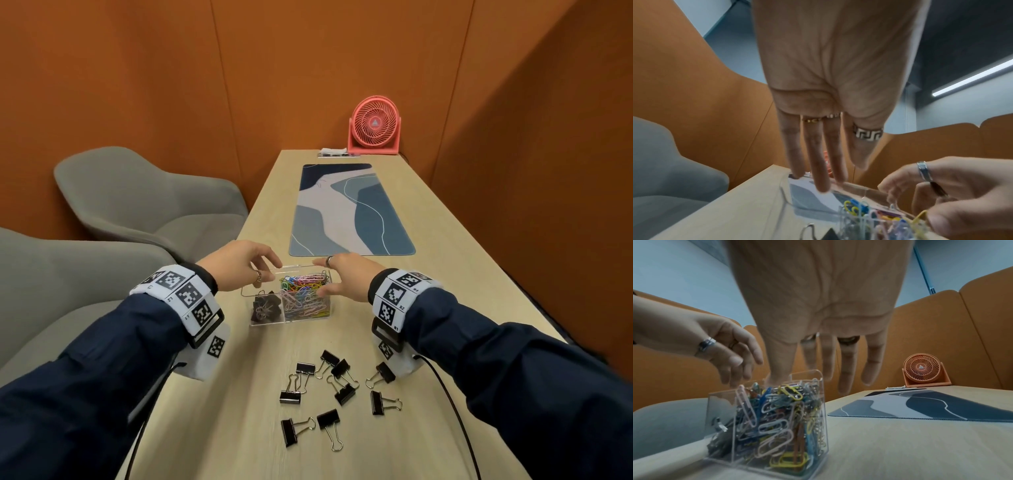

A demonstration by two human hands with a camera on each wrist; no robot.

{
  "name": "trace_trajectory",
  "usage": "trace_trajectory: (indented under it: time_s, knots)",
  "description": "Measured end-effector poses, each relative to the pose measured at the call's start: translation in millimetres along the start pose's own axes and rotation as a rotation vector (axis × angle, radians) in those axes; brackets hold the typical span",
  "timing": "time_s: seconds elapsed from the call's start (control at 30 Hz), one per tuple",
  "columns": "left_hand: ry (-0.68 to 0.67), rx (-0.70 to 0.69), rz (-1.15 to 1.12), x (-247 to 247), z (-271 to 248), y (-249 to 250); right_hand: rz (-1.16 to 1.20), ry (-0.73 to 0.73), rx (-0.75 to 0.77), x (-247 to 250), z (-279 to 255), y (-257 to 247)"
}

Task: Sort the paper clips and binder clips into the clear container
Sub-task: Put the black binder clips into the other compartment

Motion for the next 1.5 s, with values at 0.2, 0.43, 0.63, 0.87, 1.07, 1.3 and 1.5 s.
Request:
trace_trajectory:
  time_s: [0.2, 0.43, 0.63, 0.87, 1.07, 1.3, 1.5]
  knots:
    - [0.252, -0.01, -0.175, 17, -35, 20, 0.158, 0.164, 0.138, 15, -23, -11]
    - [-0.337, -0.107, 0.06, -83, -55, 52, 0.046, -0.449, 0.043, -63, -44, -1]
    - [-0.505, -0.013, 0.262, -118, -66, 50, -0.004, -0.424, 0.04, -84, -38, -3]
    - [-0.46, -0.027, 0.33, -115, -62, 61, 0.063, -0.402, -0.042, -83, -38, 9]
    - [-0.412, 0.012, 0.138, -107, -57, 50, 0.132, -0.344, -0.035, -78, -41, 17]
    - [-0.175, 0.367, -1.087, -86, -48, 17, 0.441, -0.061, 0.044, -22, -44, 4]
    - [-0.274, 0.457, -1.442, -103, -47, 22, 0.574, 0.125, 0.182, 11, -44, -36]
Point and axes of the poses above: each hand's wrist, its own z-axis towards the middle knuckle, its own x-axis out of the back of the hand, y = z × x, the point moved 10 cm from there along z, towards the middle knuckle, and after that the axes turned 13 degrees about z, right-handed, at the moved point
